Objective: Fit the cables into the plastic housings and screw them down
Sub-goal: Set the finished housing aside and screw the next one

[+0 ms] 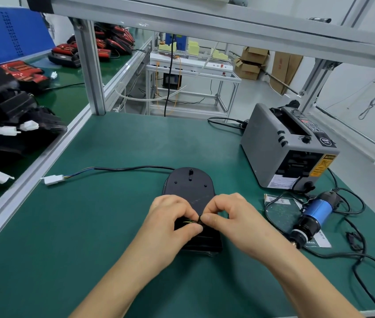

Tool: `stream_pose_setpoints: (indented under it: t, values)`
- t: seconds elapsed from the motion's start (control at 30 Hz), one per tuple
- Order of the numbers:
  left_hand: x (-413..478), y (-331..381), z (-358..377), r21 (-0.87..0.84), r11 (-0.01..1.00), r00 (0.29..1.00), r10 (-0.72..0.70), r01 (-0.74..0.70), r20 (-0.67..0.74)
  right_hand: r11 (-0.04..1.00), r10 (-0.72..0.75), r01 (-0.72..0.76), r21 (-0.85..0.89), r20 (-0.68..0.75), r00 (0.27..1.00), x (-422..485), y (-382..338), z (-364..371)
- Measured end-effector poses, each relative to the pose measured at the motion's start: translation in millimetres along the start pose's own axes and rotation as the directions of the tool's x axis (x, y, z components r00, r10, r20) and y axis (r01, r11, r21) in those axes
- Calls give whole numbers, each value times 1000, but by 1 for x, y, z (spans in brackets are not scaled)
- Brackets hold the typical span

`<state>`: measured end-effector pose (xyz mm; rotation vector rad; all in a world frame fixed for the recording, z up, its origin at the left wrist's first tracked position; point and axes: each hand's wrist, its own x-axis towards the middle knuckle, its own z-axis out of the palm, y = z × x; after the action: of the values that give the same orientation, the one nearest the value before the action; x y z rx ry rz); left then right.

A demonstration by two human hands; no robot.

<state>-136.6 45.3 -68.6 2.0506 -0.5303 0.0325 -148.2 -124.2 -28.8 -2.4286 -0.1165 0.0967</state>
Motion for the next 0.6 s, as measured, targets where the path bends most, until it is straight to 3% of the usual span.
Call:
stream_pose_setpoints:
  t: [0.2,0.43,0.6]
  values:
    - [-6,-7,-9,26,992,992,126,-126,10,975,58,-85,207,135,989,3,0,-7]
    - [-11,-12,-2,71,970,967,238,-233,-89,970,96,-145,195,242,966,7,-2,-9]
    - [-14,-15,1,116,958,950,277,-262,-145,984,119,-152,89,298,947,15,-7,-14]
